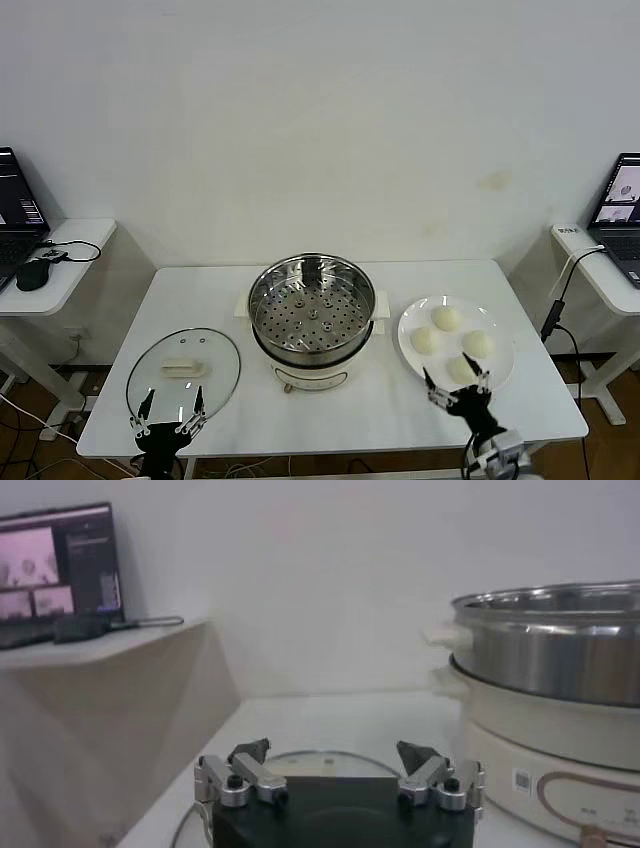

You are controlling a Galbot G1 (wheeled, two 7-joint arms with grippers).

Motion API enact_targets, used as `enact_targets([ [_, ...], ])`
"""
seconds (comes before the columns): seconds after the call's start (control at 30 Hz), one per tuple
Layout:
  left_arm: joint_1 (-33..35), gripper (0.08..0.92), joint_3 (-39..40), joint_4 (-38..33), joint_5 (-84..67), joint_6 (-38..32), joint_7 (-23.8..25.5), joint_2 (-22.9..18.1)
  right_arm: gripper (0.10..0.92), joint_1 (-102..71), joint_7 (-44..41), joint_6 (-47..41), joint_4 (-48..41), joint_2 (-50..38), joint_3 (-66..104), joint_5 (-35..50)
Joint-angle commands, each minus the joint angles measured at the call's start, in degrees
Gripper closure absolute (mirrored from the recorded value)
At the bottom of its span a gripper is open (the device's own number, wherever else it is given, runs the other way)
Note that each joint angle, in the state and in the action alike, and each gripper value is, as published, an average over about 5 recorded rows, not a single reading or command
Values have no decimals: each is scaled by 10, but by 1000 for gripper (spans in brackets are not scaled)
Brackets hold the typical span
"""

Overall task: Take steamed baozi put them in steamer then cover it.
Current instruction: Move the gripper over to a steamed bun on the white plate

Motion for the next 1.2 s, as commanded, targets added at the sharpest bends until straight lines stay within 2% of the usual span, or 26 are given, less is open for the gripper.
enact_targets([
  [0.03,-5,177,-12,5,29,-5,10,4,203,125,-52,-30,-53,-143,10,-173],
  [0.27,-11,177,-17,7,36,-2,9,5,202,251,-199,-51,-115,-262,-59,-222],
  [0.5,-21,177,-16,12,48,4,8,9,203,457,-322,-70,-223,-324,-265,-185],
  [0.73,-28,177,-20,17,53,11,6,14,203,648,-432,-74,-345,-287,-465,-134],
  [0.9,-33,177,-26,20,51,14,5,18,202,725,-496,-62,-418,-242,-562,-140],
  [1.2,-37,177,-33,27,49,16,5,23,202,776,-540,-12,-517,-178,-624,-169],
])
